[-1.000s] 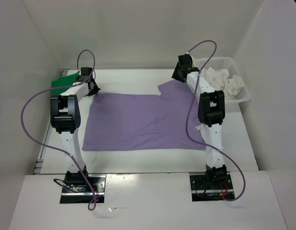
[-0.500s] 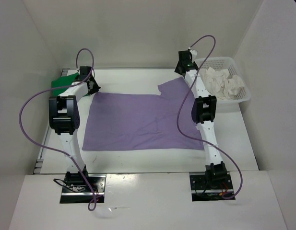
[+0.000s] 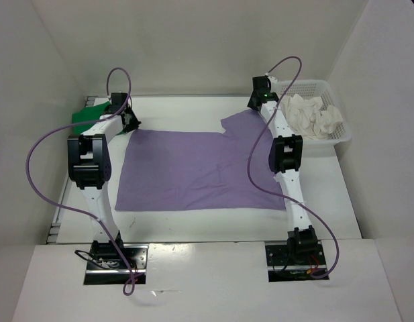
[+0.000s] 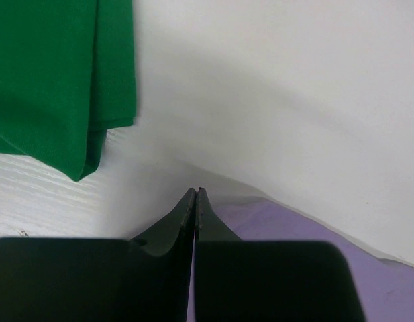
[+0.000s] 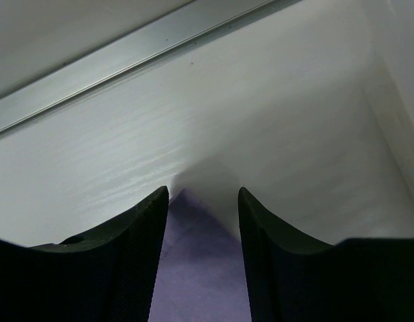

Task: Fold and stack the t-shirts
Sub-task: Grap the side of the flattened tshirt furthest away from the robot with both arms, then fold the other side of the tshirt into a rectangle

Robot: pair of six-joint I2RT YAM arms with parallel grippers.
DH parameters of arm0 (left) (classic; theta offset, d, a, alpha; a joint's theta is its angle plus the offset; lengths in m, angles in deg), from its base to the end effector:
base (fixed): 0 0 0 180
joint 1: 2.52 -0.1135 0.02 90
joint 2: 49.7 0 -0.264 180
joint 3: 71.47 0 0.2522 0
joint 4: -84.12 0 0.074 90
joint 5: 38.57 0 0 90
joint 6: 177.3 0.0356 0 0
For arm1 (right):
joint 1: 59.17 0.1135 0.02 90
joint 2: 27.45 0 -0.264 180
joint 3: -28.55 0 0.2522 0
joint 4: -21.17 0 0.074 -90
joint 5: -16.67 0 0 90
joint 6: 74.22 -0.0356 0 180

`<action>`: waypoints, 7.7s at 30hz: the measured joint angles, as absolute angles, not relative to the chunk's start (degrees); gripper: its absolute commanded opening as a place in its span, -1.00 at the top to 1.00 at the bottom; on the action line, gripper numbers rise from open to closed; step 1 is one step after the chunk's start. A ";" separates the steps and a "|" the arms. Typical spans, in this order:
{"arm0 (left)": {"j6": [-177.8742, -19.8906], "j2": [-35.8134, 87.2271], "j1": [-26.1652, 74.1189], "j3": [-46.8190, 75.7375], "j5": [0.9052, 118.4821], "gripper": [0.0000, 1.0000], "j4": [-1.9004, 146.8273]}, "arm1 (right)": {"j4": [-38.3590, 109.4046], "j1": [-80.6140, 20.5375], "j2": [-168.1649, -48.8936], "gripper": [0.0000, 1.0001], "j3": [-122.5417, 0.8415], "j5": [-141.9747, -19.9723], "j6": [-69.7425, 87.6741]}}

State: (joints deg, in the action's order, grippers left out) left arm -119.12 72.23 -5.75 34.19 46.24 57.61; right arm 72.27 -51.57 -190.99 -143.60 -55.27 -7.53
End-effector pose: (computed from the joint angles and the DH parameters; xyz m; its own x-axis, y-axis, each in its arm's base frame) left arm 0.4811 0.0304 0.1926 -0.5117 -0.5548 -0.6561 -0.4615 0.8215 -0.3348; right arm 0.5982 0.0687 0.1532 -0.5750 0.3028 -0.7601 0.3576 0.9286 0.0995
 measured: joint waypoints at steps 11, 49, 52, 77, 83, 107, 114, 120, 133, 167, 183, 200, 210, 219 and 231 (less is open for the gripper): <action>-119.14 72.23 -5.75 33.77 46.42 1.00 57.96 | 72.23 -51.55 -191.12 0.61 -143.89 -59.31 -7.86; -118.77 66.33 -5.94 27.91 46.83 1.00 57.93 | 72.69 -52.95 -143.69 0.97 -86.36 -69.37 -10.90; -118.77 66.33 -6.58 27.96 46.85 1.00 57.67 | 69.60 -54.15 -141.29 0.97 -82.16 -69.56 -10.22; -118.53 43.09 -8.74 7.65 43.64 1.00 57.08 | 77.17 -57.86 -98.34 0.85 -49.40 -74.00 -11.60; -118.57 43.09 -9.83 5.23 42.48 1.00 56.51 | 83.59 -57.80 -96.07 0.85 -49.51 -72.91 -11.57; -122.09 34.50 -10.56 0.90 44.47 0.11 54.72 | 92.01 -34.89 -92.92 1.00 -45.01 -73.65 -16.93; -122.44 36.43 -6.49 0.44 50.94 0.11 56.56 | 80.25 -33.89 -101.86 0.68 -43.61 -71.79 -19.57; -125.06 41.28 -0.57 -0.63 54.42 0.11 58.50 | 68.71 -36.69 -115.83 0.68 -43.83 -67.25 -22.39; -128.32 46.70 -0.81 -5.05 56.10 0.11 60.10 | 56.18 -41.32 -129.42 0.69 -45.73 -63.22 -29.74; -132.71 45.00 -13.86 -6.27 48.71 0.41 57.82 | 61.71 -41.30 -100.66 0.29 -37.66 -76.73 -20.29; -132.54 44.38 -13.83 -5.61 48.73 0.50 57.67 | 61.63 -41.30 -100.31 0.23 -36.20 -79.68 -20.19; -129.78 33.81 -13.83 -2.47 49.26 1.00 48.45 | 61.87 -39.96 -104.24 0.23 -36.20 -79.66 -19.62; -127.01 35.07 -13.83 -6.77 46.77 0.88 46.07 | 64.01 -34.65 -106.52 0.23 -36.33 -79.59 -19.75; -126.22 40.25 -13.83 -6.84 45.59 -0.04 45.48 | 66.37 -31.59 -108.66 0.23 -36.63 -77.82 -20.56; -126.77 29.54 -13.83 -6.38 48.38 -0.06 47.79 | 66.24 -21.39 -117.49 0.23 -36.63 -73.69 -22.31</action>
